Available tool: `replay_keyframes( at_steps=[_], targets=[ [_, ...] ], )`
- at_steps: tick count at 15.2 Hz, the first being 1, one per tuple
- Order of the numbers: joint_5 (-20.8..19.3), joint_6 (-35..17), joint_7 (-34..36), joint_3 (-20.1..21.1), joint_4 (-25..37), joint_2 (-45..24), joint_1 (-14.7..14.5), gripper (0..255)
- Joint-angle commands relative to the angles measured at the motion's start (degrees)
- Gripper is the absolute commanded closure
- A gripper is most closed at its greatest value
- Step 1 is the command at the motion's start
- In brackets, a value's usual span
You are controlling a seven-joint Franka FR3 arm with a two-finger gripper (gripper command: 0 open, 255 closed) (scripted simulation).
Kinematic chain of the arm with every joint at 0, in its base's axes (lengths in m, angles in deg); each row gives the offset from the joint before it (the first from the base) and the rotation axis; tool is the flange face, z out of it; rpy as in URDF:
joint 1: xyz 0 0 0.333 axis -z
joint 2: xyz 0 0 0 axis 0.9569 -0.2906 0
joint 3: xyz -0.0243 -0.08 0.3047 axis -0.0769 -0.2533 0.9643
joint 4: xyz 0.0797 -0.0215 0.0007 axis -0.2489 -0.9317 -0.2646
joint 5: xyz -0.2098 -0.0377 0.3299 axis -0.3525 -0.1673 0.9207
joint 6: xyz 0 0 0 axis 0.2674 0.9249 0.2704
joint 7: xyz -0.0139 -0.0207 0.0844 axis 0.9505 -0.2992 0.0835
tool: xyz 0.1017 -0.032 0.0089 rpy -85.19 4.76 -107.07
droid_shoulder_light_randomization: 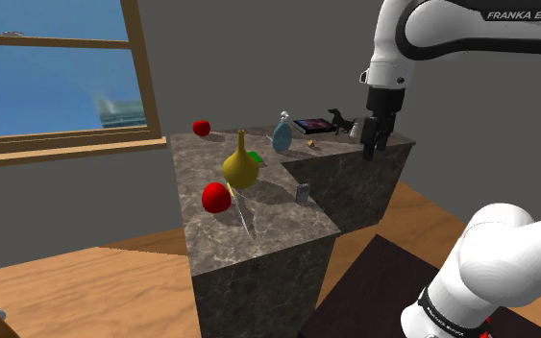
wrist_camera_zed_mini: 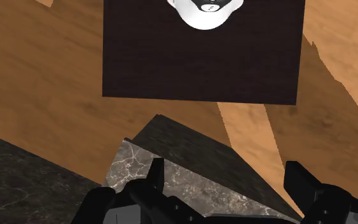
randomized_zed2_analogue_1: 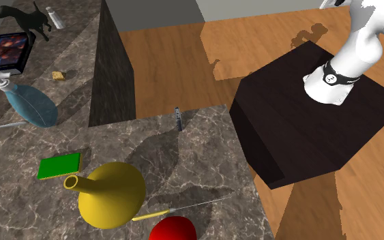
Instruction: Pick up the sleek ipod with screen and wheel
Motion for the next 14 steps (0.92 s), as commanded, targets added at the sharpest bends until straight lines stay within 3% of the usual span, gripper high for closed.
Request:
replay_keyframes(
  at_steps=[1,14],
  targets=[
    [0.0,0.0,0.0,0.0,0.0,0.0,0.0,0],
    [-3.6,-25.4,-8.4,-6.8,-4.1,-18.7,1.4,0]
  ],
)
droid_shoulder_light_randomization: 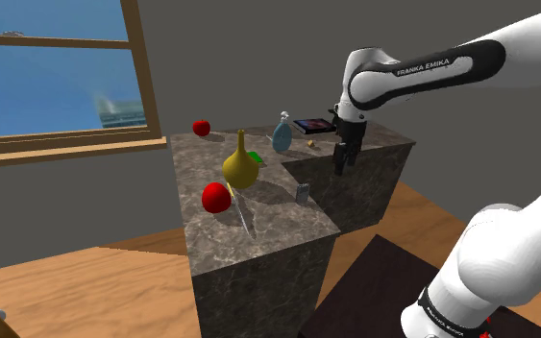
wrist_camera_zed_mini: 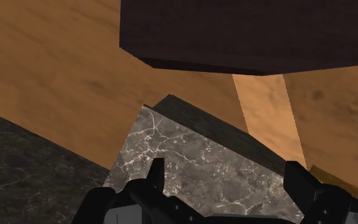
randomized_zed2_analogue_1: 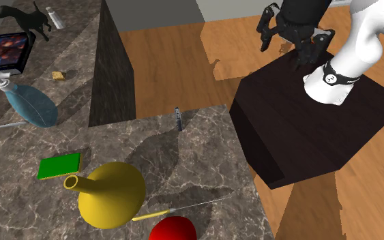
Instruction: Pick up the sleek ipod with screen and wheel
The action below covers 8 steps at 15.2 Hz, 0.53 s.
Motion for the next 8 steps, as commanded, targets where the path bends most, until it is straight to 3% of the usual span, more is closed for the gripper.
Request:
replay_keyframes(
  at_steps=[1,8],
  targets=[
    [-0.2,-4.0,-1.5,-1.2,0.4,-3.8,0.2,0],
    [1.6,-15.4,-6.9,-4.2,4.7,-18.3,0.4,0]
  ],
)
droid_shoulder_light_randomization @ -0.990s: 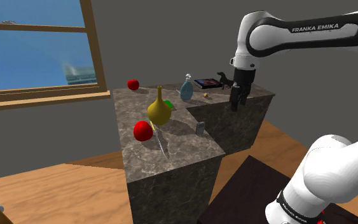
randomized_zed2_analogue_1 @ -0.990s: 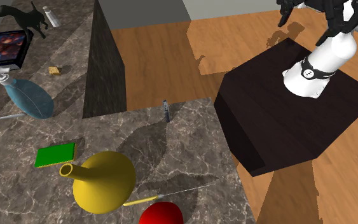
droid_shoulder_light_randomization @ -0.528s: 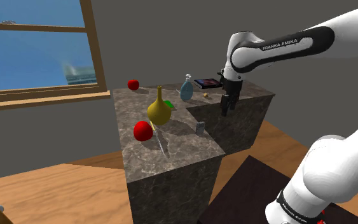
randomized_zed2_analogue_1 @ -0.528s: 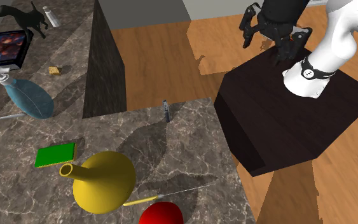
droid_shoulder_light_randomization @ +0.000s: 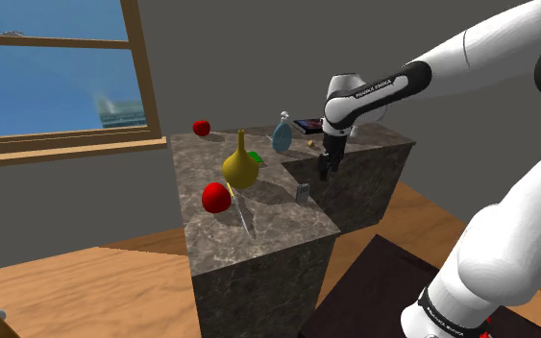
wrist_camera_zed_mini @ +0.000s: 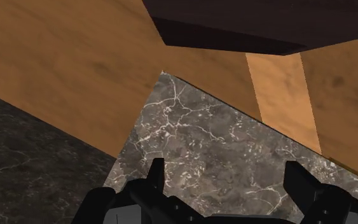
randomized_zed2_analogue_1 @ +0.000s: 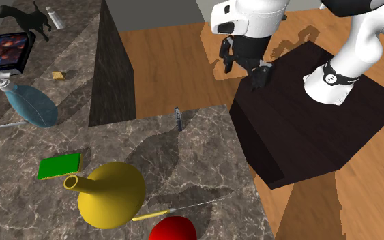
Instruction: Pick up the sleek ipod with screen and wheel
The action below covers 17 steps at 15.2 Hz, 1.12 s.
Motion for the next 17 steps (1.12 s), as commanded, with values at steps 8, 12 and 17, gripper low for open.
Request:
replay_keyframes(
  at_steps=[8,12,17],
  targets=[
    [5.7,-10.7,-8.3,-1.7,9.8,-19.2,1.7,0],
    [8.8,-13.4,-11.6,-1.0,16.5,-28.1,3.5,0],
    [11.6,-15.0,-14.6,0.5,26.7,-39.2,6.3,0]
  ],
)
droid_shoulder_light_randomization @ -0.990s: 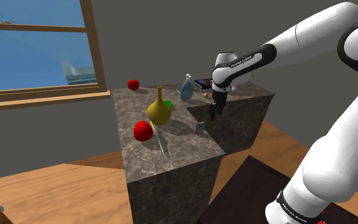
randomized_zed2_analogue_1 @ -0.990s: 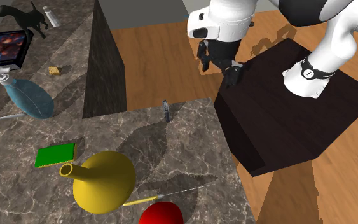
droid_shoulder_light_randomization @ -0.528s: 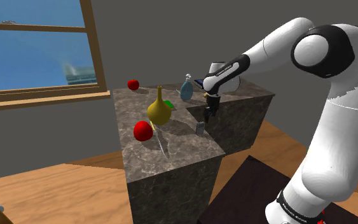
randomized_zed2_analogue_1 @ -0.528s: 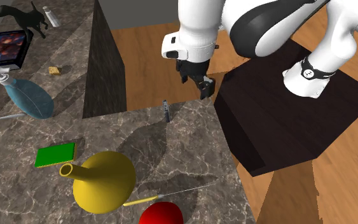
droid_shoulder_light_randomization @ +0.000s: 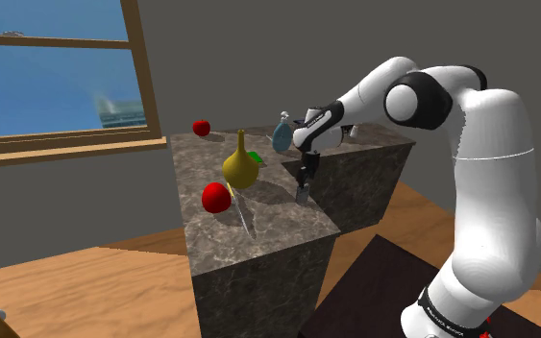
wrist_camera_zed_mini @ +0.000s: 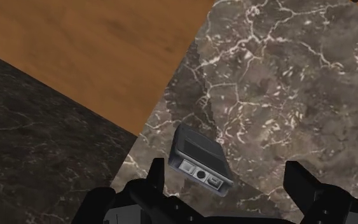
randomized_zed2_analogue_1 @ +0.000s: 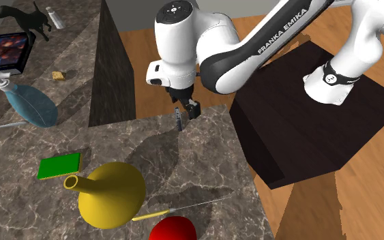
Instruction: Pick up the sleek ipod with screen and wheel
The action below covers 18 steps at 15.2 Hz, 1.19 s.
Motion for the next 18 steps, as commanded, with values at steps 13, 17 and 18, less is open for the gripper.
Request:
replay_keyframes(
  at_steps=[13,17,18],
  targets=[
    [2.1,-4.4,-2.0,1.6,4.9,-9.0,2.0,255],
    [2.1,-4.4,-2.0,1.6,4.9,-9.0,2.0,255],
    [2.1,-4.5,-2.0,1.6,4.9,-9.0,2.0,255]
  ],
)
